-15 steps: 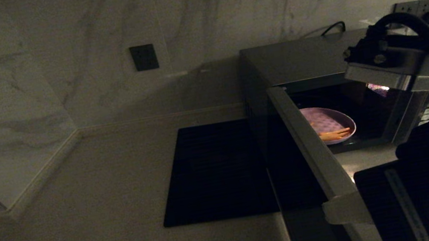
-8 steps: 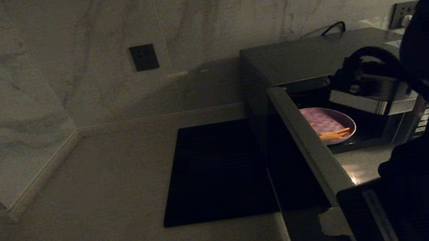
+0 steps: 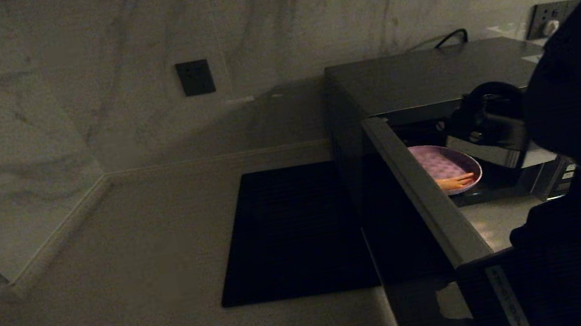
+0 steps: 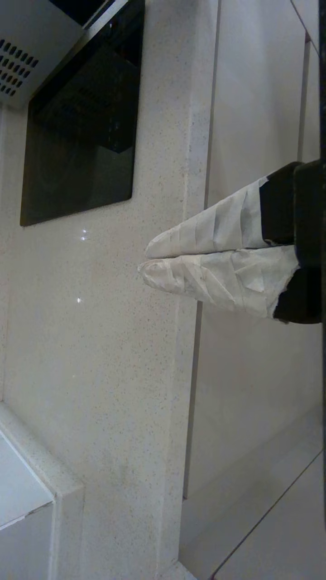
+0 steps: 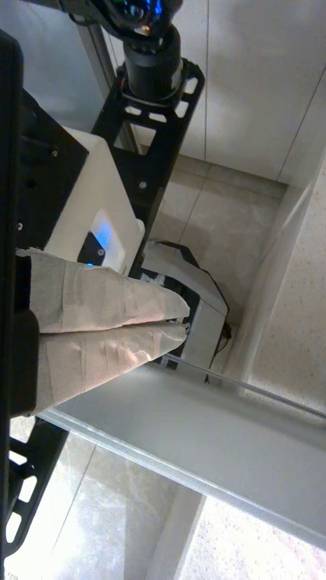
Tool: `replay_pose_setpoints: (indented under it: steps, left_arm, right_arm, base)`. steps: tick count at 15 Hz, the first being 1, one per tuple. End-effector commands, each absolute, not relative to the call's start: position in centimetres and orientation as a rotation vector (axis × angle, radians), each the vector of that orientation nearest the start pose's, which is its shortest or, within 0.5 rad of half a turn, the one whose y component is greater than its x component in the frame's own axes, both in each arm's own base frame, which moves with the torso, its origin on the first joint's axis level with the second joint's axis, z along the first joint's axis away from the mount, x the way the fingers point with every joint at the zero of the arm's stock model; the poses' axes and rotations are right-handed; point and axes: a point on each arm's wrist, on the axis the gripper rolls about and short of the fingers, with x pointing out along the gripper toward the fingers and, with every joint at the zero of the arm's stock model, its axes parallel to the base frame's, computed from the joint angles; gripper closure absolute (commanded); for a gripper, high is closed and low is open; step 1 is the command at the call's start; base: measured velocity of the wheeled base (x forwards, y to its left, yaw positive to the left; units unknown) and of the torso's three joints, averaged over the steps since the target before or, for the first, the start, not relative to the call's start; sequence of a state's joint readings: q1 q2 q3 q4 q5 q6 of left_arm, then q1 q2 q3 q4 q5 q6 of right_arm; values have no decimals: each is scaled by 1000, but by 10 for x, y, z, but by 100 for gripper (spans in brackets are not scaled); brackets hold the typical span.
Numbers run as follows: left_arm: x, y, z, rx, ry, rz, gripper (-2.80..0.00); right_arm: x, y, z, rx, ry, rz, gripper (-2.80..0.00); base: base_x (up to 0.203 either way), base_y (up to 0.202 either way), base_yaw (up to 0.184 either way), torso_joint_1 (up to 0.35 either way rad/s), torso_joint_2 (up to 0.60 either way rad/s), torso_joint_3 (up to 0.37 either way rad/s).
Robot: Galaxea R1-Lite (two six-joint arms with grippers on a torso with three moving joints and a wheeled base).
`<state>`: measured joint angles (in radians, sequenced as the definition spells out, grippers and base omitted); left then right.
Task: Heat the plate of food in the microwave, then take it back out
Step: Close the microwave oven
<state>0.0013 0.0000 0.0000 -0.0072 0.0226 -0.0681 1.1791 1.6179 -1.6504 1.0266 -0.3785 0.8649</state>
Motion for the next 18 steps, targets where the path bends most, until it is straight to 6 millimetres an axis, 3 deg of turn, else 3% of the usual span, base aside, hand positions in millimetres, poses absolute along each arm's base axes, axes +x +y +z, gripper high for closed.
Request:
replay_pose_setpoints:
  steps: [1,7,18]
  left_arm:
    - [-23,0,76,-69,-9,24,0]
    - [-23,0,76,-69,-7,24,0]
    - [-23,0,76,-69,-9,24,0]
  right_arm:
    - [100,217,295,62,925,321,0]
    - [100,210,291,58,905,270,0]
    - [121,189,285,95,901,131,0]
  base:
    - [0,0,0,0,0,0]
    - [0,0,0,0,0,0]
    - [0,0,0,0,0,0]
